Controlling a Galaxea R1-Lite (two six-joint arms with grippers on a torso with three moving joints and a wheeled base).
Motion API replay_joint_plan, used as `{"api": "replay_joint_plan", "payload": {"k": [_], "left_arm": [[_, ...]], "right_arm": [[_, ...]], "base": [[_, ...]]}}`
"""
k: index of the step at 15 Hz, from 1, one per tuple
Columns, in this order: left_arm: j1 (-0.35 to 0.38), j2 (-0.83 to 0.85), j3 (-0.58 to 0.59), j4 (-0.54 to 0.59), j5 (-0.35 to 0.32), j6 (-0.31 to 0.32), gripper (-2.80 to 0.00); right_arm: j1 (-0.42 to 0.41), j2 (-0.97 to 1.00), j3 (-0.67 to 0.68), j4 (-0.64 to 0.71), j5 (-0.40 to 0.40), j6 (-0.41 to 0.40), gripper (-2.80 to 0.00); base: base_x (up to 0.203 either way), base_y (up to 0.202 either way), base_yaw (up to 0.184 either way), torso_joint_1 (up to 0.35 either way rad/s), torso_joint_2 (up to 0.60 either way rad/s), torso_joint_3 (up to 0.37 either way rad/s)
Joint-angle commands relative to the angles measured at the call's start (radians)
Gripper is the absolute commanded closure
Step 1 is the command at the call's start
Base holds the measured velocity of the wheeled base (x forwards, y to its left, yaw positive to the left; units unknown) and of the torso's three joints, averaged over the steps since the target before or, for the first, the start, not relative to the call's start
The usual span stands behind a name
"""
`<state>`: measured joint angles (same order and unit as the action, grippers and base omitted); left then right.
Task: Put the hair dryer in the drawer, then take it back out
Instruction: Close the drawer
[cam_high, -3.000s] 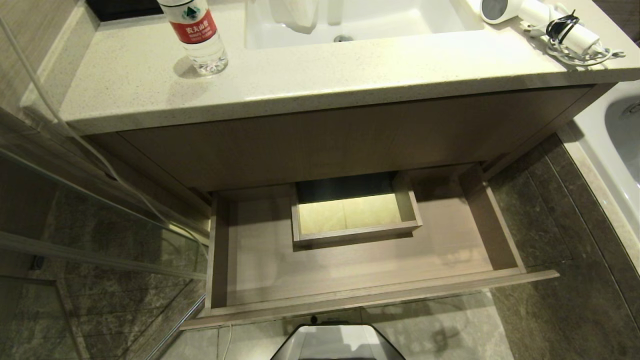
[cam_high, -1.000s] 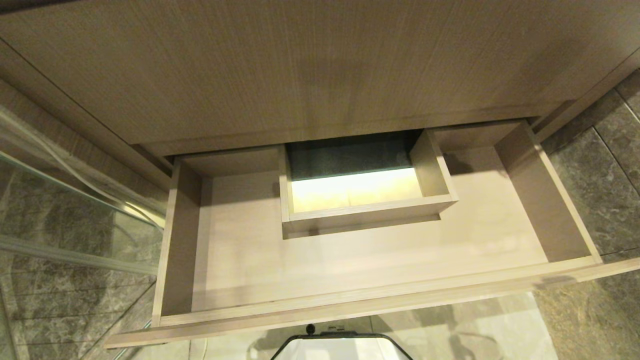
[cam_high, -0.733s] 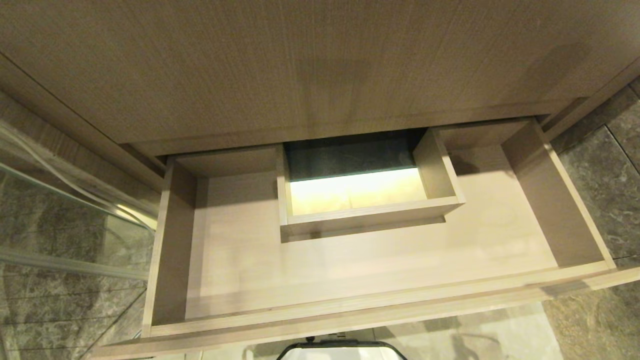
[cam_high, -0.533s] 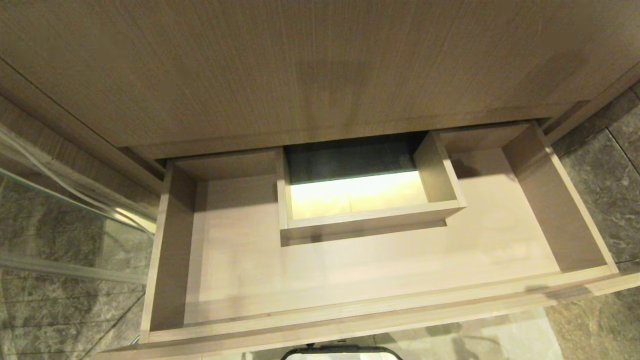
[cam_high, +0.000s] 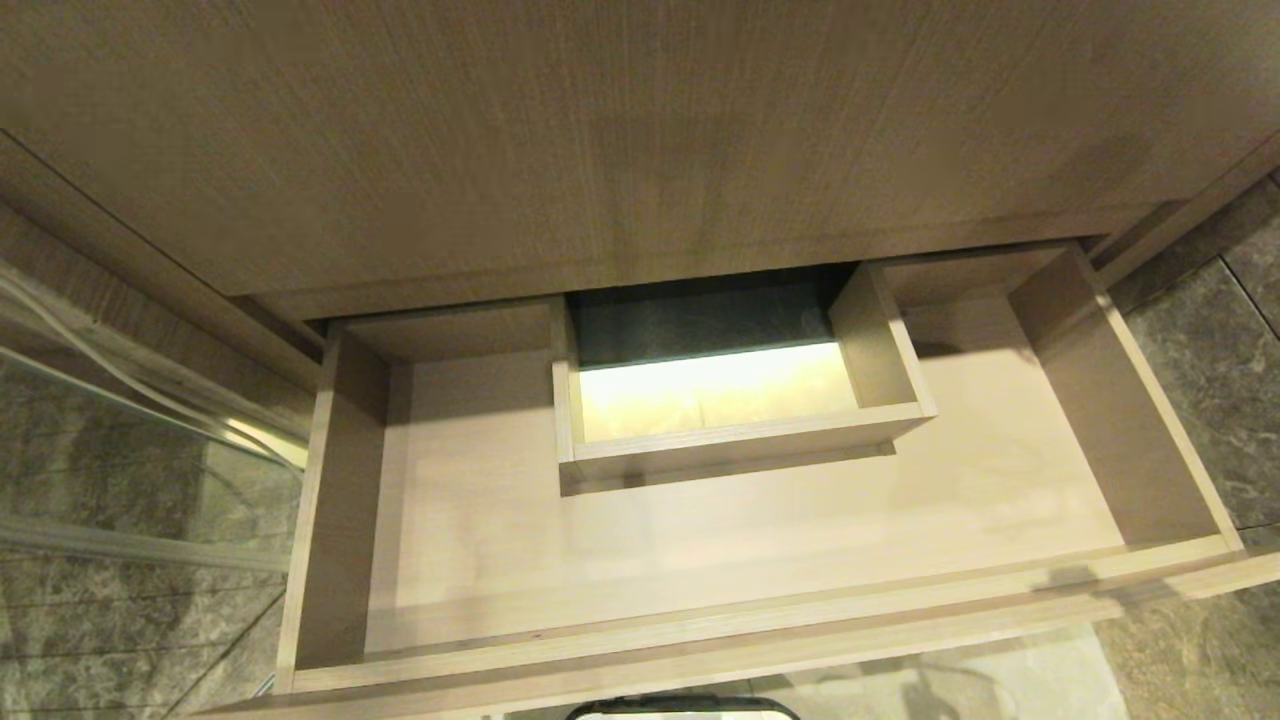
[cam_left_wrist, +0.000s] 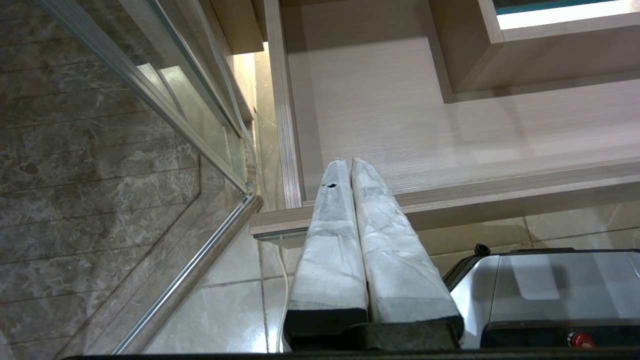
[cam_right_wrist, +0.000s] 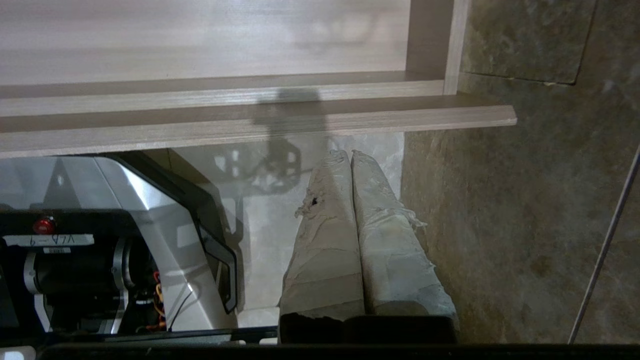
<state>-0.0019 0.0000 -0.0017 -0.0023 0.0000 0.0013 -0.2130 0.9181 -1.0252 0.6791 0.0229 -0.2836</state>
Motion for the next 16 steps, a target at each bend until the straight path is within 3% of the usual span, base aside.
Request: {"api": "replay_joint_plan", "payload": {"k": [1,7,12,16], "left_arm": [[0.000,0.002,0.000,-0.001,0.000,0.000,0.00],[0.000,0.002,0.000,-0.001,0.000,0.000,0.00],[0.000,0.002,0.000,-0.001,0.000,0.000,0.00],[0.000,0.002,0.000,-0.001,0.000,0.000,0.00]], "right_arm": [[0.004,0.055,0.004,0.007,0.000,0.002,0.00],[0.003,0.181,0.072,0.093,0.001,0.020,0.00],[-0.005,0.364,0.209,0.041,-0.007,0.014,0.00],[-0.008,0.548,0.233,-0.039,-0.007,0.013,0.00]], "base": [[0.000,0.000,0.000,0.000,0.00,0.000],[0.000,0.000,0.000,0.000,0.00,0.000],[0.000,0.000,0.000,0.000,0.00,0.000],[0.000,0.000,0.000,0.000,0.00,0.000]]}}
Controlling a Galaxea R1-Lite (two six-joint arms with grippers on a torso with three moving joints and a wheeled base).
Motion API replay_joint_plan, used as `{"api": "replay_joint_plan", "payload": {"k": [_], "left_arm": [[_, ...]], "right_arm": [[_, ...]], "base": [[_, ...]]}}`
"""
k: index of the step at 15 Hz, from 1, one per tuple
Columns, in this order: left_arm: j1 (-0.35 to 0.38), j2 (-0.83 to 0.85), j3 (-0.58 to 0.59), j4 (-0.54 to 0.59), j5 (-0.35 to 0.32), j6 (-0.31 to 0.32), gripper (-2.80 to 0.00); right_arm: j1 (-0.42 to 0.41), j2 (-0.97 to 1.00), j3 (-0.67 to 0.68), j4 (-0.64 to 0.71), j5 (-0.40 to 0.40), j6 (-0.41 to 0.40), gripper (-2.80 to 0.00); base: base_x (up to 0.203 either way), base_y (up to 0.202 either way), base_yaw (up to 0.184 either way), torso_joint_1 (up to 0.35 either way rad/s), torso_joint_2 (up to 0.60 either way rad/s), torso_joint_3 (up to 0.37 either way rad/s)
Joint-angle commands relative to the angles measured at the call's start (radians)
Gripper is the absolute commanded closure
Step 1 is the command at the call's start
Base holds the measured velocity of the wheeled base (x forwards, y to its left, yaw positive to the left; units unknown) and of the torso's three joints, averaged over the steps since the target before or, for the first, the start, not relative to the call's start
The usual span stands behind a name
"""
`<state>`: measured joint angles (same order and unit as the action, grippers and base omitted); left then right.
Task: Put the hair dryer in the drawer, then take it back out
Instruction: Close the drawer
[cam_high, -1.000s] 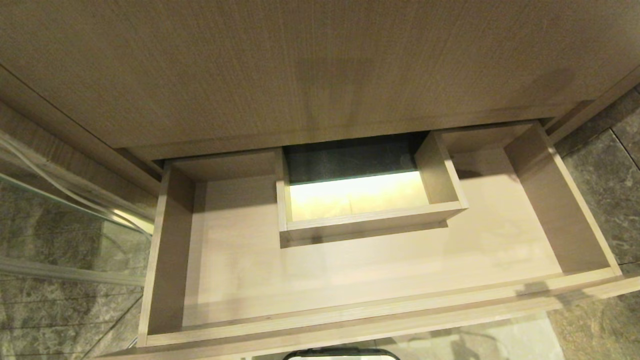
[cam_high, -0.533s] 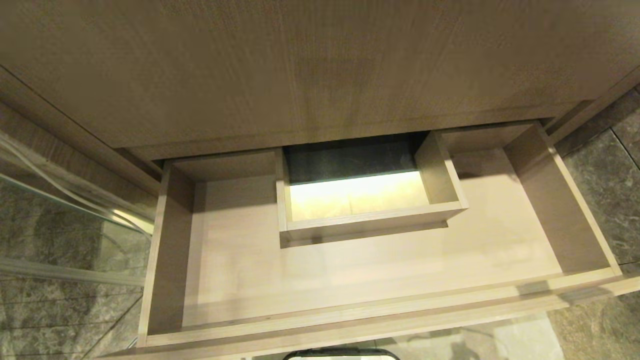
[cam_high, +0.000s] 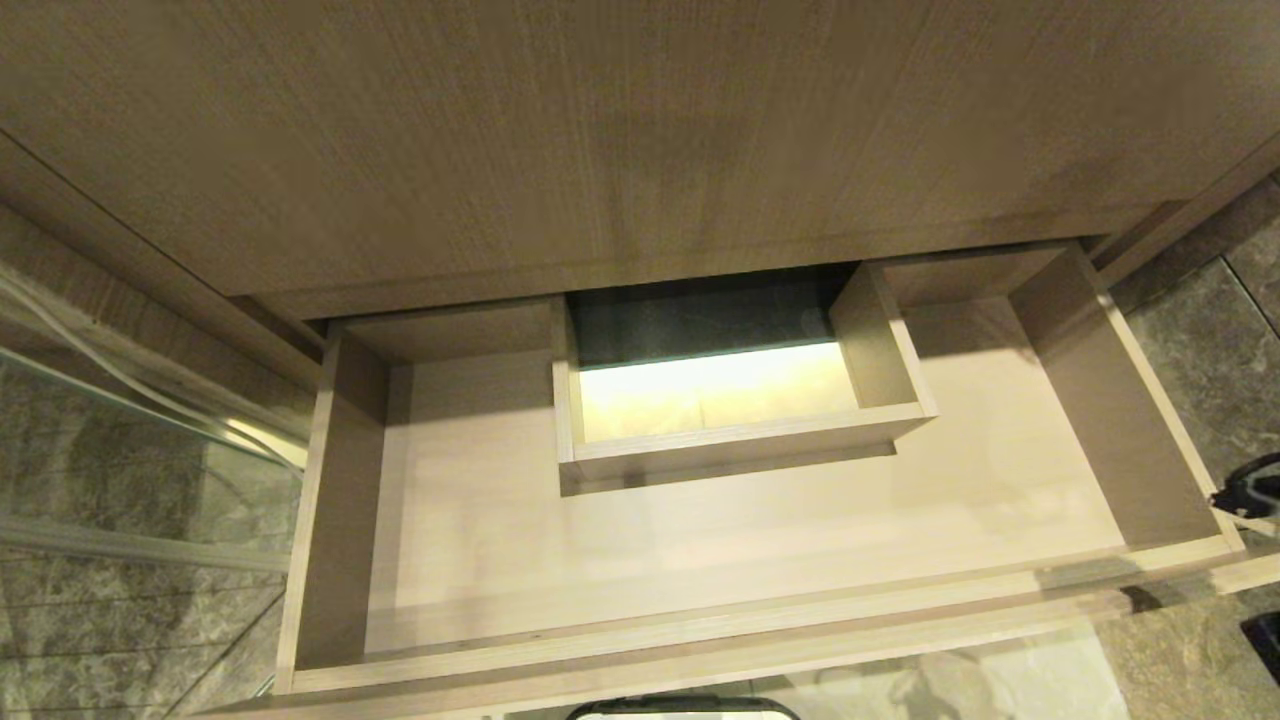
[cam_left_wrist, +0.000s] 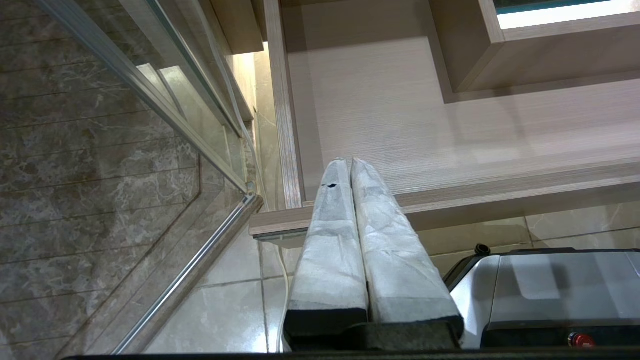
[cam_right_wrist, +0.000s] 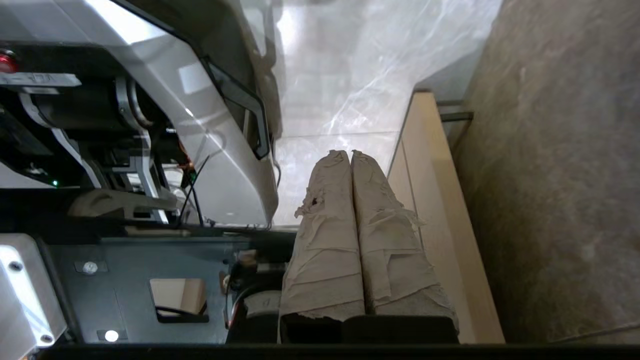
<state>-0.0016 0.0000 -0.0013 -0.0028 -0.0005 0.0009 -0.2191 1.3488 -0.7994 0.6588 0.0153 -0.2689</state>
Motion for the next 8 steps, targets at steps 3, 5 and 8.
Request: {"api": "replay_joint_plan", "payload": {"k": [3,5,8], "left_arm": [[0.000,0.002,0.000,0.000,0.000,0.001,0.00],[0.000,0.002,0.000,0.000,0.000,0.001,0.00],[0.000,0.002,0.000,0.000,0.000,0.001,0.00]], "right_arm": [[-0.002,0.240,-0.017,-0.124,0.003,-0.005,0.00],[-0.002,0.290,-0.056,-0.151,0.005,-0.007,0.00],[-0.003,0.332,-0.118,-0.193,0.012,-0.006,0.00]], "base": [[0.000,0.000,0.000,0.000,0.00,0.000],[0.000,0.000,0.000,0.000,0.00,0.000],[0.000,0.000,0.000,0.000,0.00,0.000]]}}
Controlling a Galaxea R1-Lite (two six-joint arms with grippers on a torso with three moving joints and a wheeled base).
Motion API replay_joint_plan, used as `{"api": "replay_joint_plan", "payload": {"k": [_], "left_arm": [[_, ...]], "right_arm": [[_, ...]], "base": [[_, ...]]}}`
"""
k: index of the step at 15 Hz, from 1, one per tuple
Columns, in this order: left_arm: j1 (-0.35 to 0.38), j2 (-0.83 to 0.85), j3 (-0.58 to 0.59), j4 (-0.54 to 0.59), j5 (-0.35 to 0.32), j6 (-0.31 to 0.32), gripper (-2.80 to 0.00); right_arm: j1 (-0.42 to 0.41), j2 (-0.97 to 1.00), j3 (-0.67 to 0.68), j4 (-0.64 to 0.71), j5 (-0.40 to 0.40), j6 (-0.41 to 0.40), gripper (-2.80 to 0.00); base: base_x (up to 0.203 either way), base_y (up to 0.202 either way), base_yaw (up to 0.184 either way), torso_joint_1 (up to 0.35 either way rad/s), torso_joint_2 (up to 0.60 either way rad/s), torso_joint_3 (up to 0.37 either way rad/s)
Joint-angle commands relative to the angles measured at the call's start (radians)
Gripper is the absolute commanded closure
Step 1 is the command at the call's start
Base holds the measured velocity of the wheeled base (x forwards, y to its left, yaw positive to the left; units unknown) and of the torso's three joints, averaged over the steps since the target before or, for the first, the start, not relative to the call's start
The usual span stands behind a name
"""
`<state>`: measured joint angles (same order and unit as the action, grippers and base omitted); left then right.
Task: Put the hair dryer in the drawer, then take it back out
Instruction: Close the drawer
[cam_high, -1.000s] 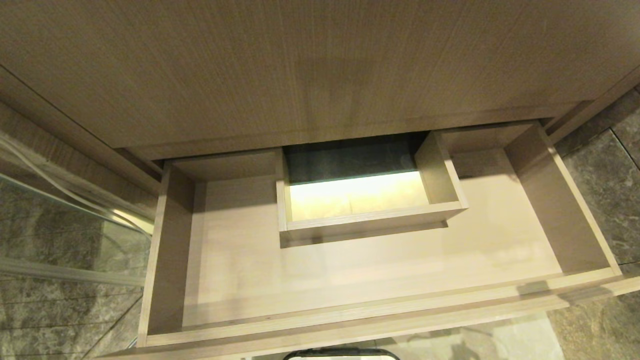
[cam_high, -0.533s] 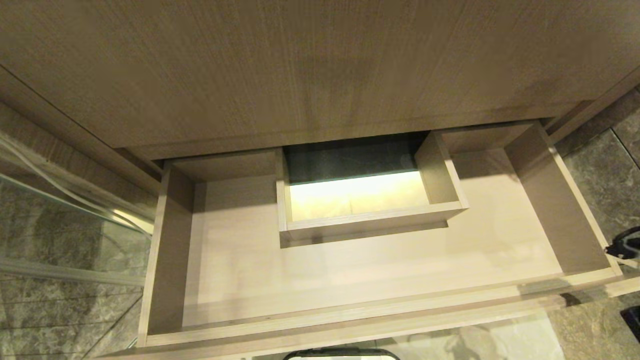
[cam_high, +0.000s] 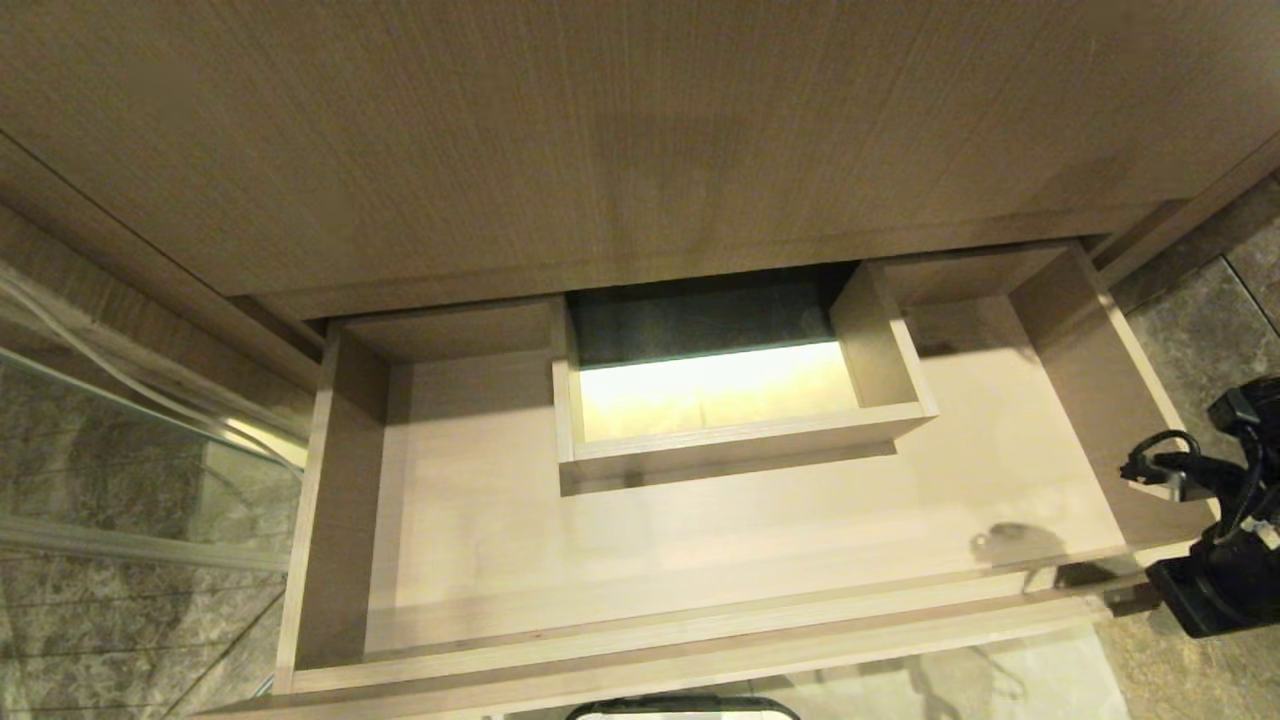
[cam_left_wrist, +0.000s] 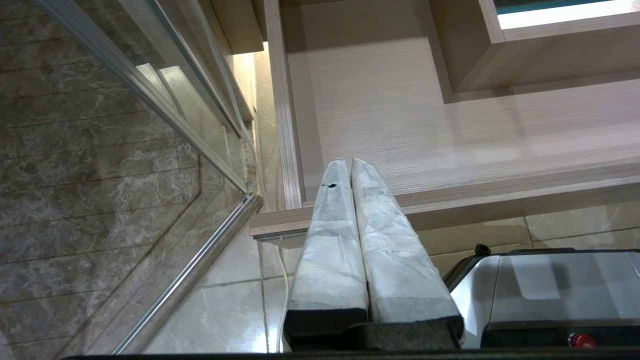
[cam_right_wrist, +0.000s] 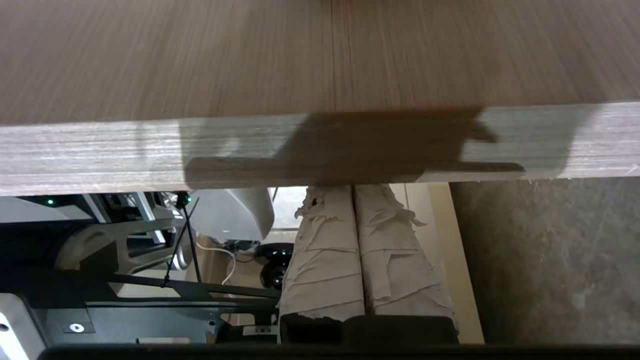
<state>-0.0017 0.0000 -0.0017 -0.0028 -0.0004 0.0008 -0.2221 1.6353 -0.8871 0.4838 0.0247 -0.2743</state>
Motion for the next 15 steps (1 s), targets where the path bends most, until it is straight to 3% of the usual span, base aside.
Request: {"api": "replay_joint_plan", "payload": {"k": [1,7,10,13,15], "left_arm": [[0.000,0.002,0.000,0.000,0.000,0.001,0.00],[0.000,0.002,0.000,0.000,0.000,0.001,0.00],[0.000,0.002,0.000,0.000,0.000,-0.001,0.00],[0.000,0.002,0.000,0.000,0.000,0.000,0.00],[0.000,0.002,0.000,0.000,0.000,0.000,0.00]], "right_arm": [[0.000,0.045,-0.039,-0.032,0.011,0.000,0.00],[-0.003,-0.024,-0.070,-0.187,0.094,0.006,0.00],[0.004,-0.053,-0.082,-0.436,0.161,0.007,0.00],[0.016,-0.018,-0.150,-0.700,0.174,0.007,0.00],[0.017,0.005,-0.178,-0.807,0.174,0.003,0.00]], "base": [[0.000,0.000,0.000,0.000,0.00,0.000],[0.000,0.000,0.000,0.000,0.00,0.000],[0.000,0.000,0.000,0.000,0.00,0.000],[0.000,0.000,0.000,0.000,0.00,0.000],[0.000,0.000,0.000,0.000,0.00,0.000]]}}
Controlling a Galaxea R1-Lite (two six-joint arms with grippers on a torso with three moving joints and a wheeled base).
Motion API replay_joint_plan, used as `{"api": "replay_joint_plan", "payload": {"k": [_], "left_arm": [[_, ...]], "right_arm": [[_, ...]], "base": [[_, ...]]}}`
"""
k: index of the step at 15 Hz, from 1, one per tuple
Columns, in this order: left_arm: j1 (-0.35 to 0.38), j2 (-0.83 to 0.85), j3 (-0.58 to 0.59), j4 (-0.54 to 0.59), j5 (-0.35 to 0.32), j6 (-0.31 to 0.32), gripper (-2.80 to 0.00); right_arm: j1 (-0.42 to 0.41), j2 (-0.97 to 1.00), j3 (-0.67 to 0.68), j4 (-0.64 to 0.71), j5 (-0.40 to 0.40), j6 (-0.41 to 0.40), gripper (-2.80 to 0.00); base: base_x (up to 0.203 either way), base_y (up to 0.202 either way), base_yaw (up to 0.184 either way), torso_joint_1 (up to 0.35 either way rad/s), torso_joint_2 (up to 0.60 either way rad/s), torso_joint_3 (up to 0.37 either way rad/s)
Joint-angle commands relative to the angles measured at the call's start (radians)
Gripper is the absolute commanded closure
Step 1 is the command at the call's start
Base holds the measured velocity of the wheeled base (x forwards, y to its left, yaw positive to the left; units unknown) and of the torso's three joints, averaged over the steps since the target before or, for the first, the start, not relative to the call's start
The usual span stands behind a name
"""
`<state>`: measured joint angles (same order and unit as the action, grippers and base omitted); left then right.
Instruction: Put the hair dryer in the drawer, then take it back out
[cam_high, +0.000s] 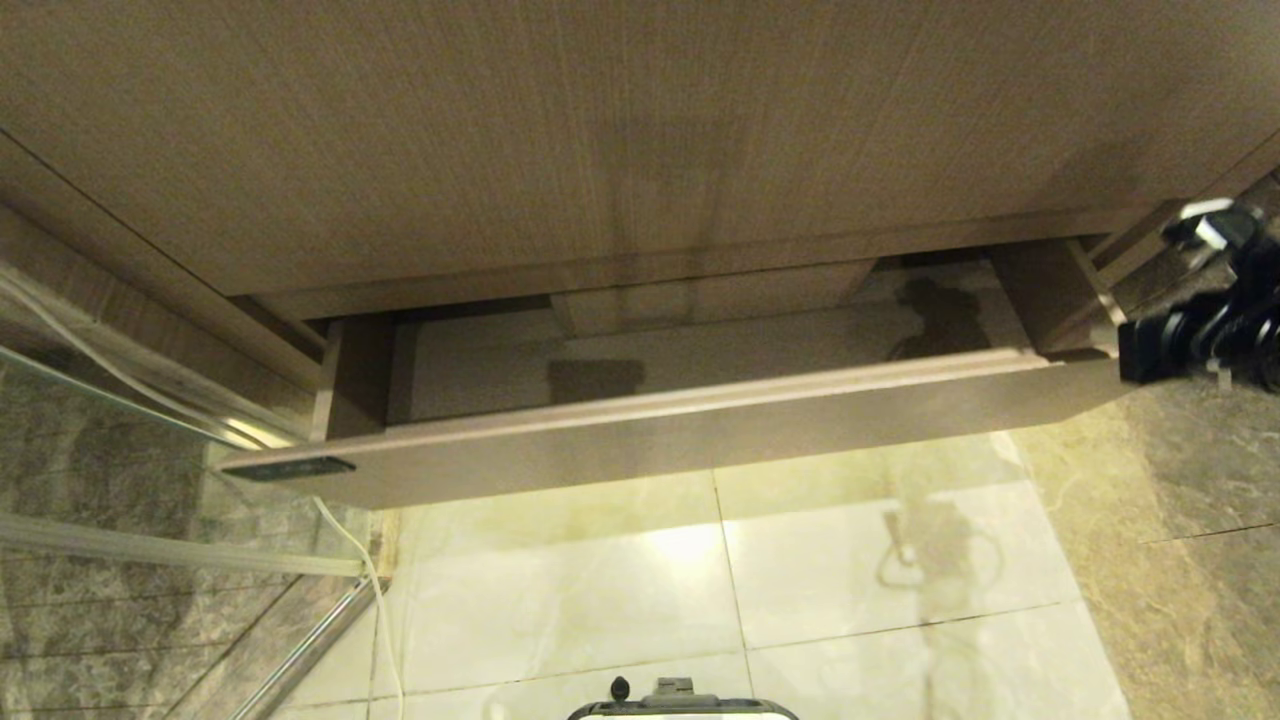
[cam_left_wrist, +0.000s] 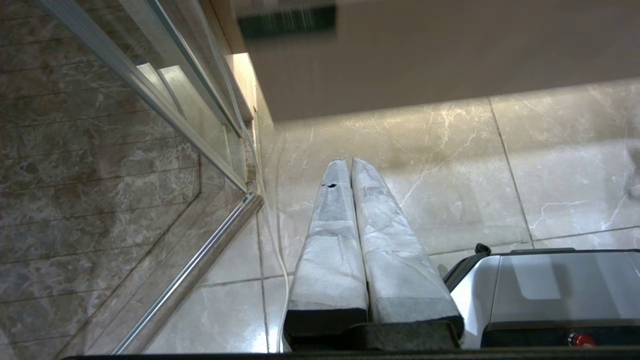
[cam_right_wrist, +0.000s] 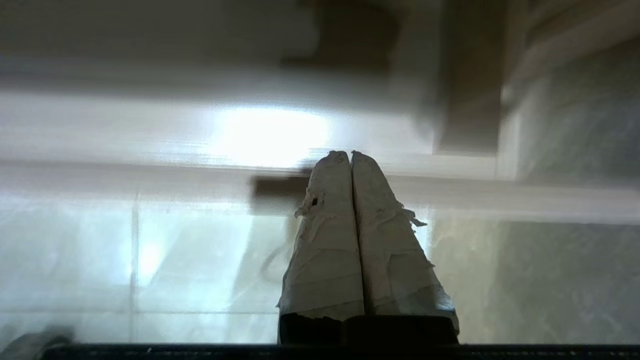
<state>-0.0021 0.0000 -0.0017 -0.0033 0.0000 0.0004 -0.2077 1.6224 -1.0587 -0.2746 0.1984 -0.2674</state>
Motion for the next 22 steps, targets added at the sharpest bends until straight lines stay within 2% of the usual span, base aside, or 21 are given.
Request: {"api": "replay_joint_plan", "payload": {"k": [1,4,10,13,16,19,22], "left_arm": [[0.001,0.002,0.000,0.000,0.000,0.001,0.00],[0.001,0.002,0.000,0.000,-0.001,0.000,0.00],[-0.001,0.000,0.000,0.000,0.000,0.001,0.00],[0.000,0.002,0.000,0.000,0.000,0.000,0.00],[0.001,0.002,0.000,0.000,0.000,0.000,0.00],[0.001,0.002,0.000,0.000,0.000,0.001,0.00],[0.001,0.002,0.000,0.000,0.000,0.000,0.00]], "right_arm": [[0.002,0.020,-0.001,-0.093,-0.001,-0.005,0.00],[0.002,-0.041,0.007,-0.064,0.003,-0.002,0.00],[0.026,-0.288,0.050,0.302,0.056,0.003,0.00],[0.035,-0.392,0.117,0.383,0.062,0.042,0.00],[0.036,-0.495,0.227,0.439,0.064,0.096,0.00],[0.036,-0.606,0.414,0.444,0.064,0.101,0.00],[0.035,-0.807,0.611,0.436,0.070,0.129,0.00]], "base": [[0.000,0.000,0.000,0.000,0.00,0.000],[0.000,0.000,0.000,0.000,0.00,0.000],[0.000,0.000,0.000,0.000,0.00,0.000],[0.000,0.000,0.000,0.000,0.00,0.000],[0.000,0.000,0.000,0.000,0.00,0.000],[0.000,0.000,0.000,0.000,0.00,0.000],[0.000,0.000,0.000,0.000,0.00,0.000]]}}
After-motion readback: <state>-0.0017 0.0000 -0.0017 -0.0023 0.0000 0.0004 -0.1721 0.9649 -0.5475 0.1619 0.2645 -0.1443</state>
